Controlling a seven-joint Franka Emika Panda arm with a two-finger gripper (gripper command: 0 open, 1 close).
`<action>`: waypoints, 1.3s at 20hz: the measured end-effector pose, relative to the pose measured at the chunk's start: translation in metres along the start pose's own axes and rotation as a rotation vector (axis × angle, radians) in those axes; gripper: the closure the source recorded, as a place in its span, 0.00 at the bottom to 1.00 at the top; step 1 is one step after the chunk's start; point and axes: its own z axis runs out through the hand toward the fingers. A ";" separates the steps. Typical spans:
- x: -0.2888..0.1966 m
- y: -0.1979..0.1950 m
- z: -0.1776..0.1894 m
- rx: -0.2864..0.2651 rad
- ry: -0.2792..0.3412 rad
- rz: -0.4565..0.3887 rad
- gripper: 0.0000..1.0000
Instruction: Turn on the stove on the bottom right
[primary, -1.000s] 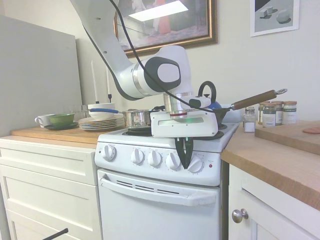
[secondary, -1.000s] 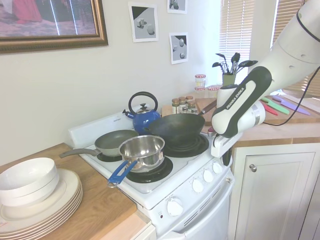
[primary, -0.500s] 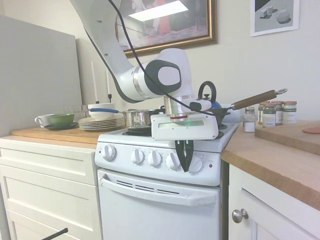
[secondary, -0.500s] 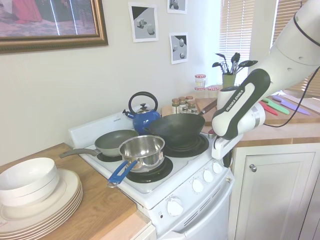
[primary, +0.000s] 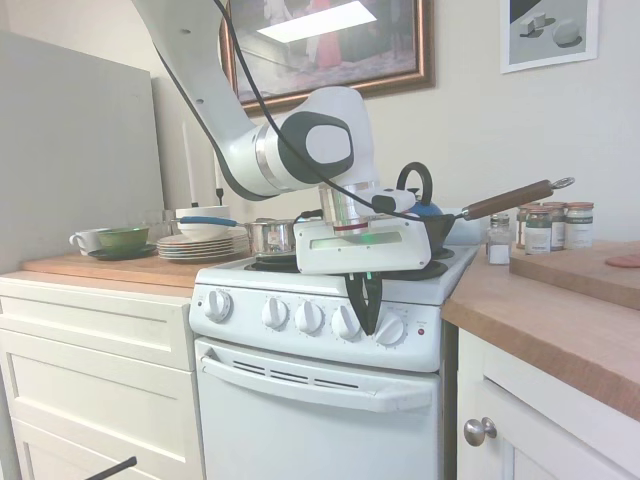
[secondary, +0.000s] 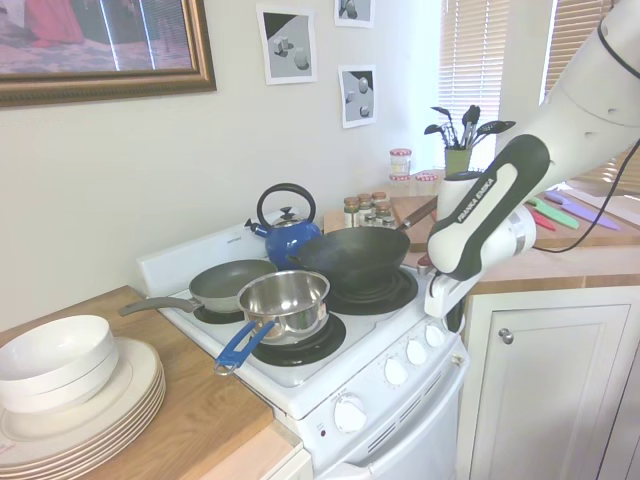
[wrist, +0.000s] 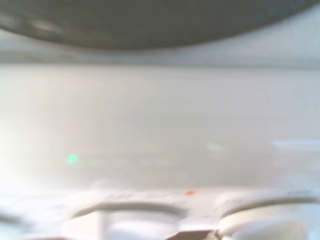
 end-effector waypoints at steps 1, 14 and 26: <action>-0.004 -0.001 -0.005 0.005 0.003 -0.006 1.00; -0.047 0.007 -0.046 0.051 0.037 0.019 0.00; -0.060 0.014 -0.040 0.078 0.026 0.067 0.00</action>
